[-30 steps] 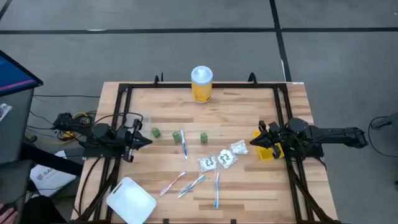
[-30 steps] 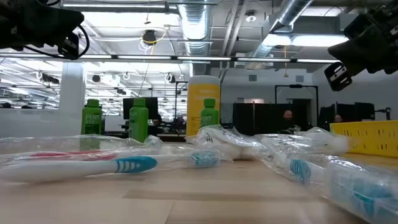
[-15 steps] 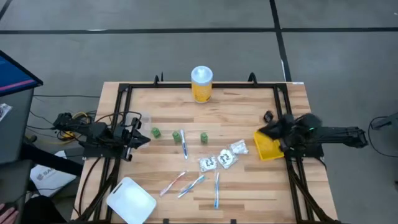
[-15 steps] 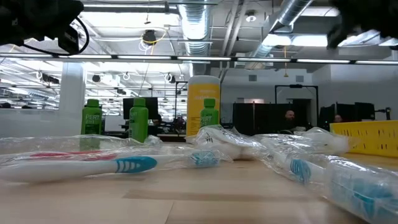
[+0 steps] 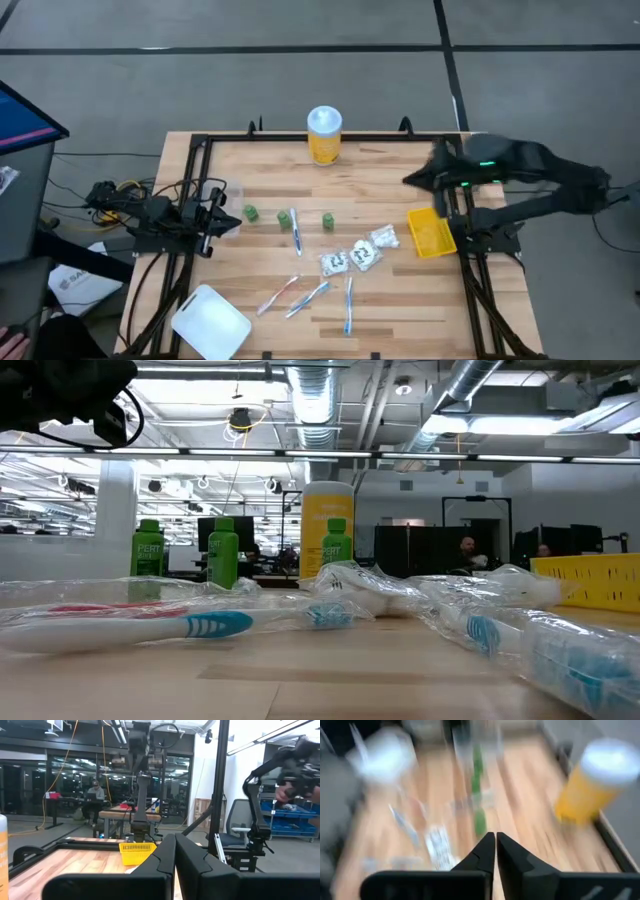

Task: Pick & Place Travel size toiletries
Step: Put the right green shampoo into the yellow bin

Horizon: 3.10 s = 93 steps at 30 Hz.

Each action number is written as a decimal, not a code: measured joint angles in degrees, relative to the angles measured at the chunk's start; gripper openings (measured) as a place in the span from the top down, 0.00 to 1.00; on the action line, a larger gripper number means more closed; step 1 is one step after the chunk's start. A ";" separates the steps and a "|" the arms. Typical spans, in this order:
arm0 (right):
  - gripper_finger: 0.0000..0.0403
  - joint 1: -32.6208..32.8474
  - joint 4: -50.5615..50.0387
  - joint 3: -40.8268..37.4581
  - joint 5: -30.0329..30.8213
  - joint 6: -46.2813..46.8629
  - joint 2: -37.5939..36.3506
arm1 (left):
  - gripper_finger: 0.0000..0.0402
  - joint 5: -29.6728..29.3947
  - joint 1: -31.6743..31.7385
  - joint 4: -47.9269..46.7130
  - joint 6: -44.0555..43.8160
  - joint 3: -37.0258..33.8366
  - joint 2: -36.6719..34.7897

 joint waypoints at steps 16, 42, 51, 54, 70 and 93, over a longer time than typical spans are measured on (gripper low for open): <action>0.37 0.24 3.70 14.71 -4.92 -10.22 46.40 | 1.00 2.68 0.00 1.12 0.00 0.03 3.45; 0.37 -1.51 4.22 21.48 -4.05 -10.19 58.48 | 1.00 3.40 0.00 1.89 1.92 0.00 7.48; 0.37 -1.38 6.39 20.02 -4.58 -9.42 58.47 | 1.00 3.43 0.00 1.75 1.92 0.00 7.52; 0.37 -1.44 6.12 18.79 -4.54 -9.21 58.49 | 1.00 3.43 0.00 1.77 1.92 0.00 7.52; 0.57 -1.36 6.40 18.81 -4.55 -10.68 58.46 | 1.00 3.42 0.00 1.88 1.73 0.00 7.52; 0.55 -1.36 5.88 18.83 -5.13 -10.68 59.86 | 1.00 3.41 0.00 2.26 1.72 0.00 7.52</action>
